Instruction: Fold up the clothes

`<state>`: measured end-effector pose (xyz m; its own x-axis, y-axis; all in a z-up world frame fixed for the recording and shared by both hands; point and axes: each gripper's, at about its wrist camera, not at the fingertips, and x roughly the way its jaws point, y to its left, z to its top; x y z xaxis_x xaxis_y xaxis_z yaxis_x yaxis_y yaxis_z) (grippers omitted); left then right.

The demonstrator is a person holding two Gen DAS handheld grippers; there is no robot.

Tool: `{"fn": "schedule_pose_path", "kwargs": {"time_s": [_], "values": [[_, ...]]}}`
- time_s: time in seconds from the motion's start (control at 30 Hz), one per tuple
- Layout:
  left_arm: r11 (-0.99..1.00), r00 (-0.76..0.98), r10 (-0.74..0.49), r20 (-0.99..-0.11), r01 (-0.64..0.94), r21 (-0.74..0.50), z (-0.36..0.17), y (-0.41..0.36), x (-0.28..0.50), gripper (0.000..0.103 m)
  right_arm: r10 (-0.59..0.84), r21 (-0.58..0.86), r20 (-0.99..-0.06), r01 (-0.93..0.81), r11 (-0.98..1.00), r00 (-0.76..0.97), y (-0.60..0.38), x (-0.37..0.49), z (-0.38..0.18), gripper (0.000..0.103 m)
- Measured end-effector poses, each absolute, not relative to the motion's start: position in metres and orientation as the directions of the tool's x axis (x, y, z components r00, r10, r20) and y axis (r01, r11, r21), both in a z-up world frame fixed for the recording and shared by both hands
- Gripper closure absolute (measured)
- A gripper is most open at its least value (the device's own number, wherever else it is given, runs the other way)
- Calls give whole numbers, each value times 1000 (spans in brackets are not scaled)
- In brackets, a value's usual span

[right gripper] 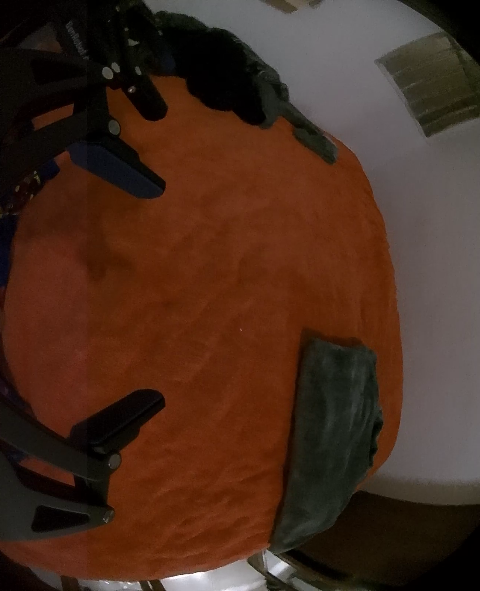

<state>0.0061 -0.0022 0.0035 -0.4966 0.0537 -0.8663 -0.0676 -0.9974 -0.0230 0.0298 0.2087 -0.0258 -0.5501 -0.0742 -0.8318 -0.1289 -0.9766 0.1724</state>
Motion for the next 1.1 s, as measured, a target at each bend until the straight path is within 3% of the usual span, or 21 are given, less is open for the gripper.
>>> {"fn": "schedule_pose_path", "kwargs": {"time_s": [0.27,0.47,0.77,0.87,1.1], "values": [[-996,-498,77,-864,-79,-43,6,10,6,13,-64,164,-817,-124,-979,-573,219,32,-17,0],[-990,-583,133,-802,-107,-86,15,13,14,13,0,122,-794,-160,-980,-608,223,36,-4,0],[-941,-564,317,-762,-91,-325,16,-20,6,13,13,91,-803,-144,-985,-596,207,18,20,0],[-929,-553,343,-760,-79,-362,20,-36,3,14,18,53,-785,-96,-994,-620,189,17,45,0],[-943,-543,313,-779,-82,-322,51,-67,7,14,8,-39,-742,32,-999,-670,127,27,114,0]]}}
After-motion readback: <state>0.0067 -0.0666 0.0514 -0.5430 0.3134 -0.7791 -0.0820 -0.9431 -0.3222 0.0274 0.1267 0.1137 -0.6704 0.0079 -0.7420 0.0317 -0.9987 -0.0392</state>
